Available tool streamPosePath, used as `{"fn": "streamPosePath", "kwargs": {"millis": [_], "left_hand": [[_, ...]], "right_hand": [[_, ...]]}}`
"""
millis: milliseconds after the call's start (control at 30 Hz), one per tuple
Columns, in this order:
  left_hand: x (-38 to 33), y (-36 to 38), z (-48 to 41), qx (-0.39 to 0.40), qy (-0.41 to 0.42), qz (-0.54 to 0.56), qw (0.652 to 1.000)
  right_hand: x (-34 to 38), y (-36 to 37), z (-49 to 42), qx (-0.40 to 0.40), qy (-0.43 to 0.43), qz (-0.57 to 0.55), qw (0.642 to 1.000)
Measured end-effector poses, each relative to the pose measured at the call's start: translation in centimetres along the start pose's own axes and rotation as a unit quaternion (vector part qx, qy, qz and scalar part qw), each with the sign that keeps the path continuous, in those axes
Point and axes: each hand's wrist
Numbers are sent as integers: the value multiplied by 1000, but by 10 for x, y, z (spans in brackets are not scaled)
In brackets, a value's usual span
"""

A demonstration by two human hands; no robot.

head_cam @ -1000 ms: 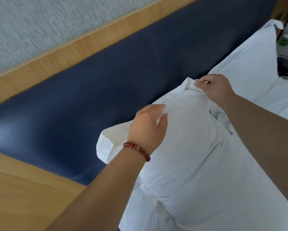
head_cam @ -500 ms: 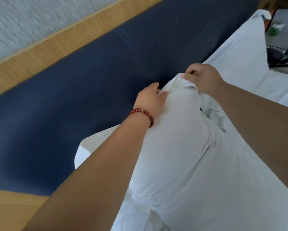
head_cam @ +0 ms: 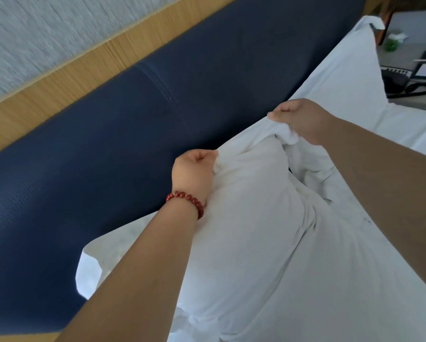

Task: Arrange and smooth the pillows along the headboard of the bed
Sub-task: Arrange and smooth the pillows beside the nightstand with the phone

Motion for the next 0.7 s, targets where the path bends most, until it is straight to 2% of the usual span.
{"fn": "streamPosePath", "kwargs": {"millis": [200,267,333,400,467,600,700], "left_hand": [[3,-2,1,14,-104,81,991],[5,-3,-1,27,-126,111,985],[9,-5,-3,35,-133,144,980],[12,-9,-3,49,-131,167,976],[13,-11,-3,56,-133,203,969],[14,-12,0,59,-131,220,965],[10,-9,5,24,-99,175,979]], "right_hand": [[-4,4,-12,30,57,27,998],[-8,4,-11,50,58,-50,996],[-17,0,-6,124,76,-162,976],[-28,-5,1,161,87,-192,964],[-37,-11,5,111,80,-211,968],[-28,-6,12,31,18,-317,948],[-11,8,5,-49,3,-226,973]]}}
Point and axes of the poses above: each hand's wrist, its own z-axis away from the middle knuckle, its own y-axis out of the palm, x = y × z, and after that the axes turned 6 degrees about x, right-handed
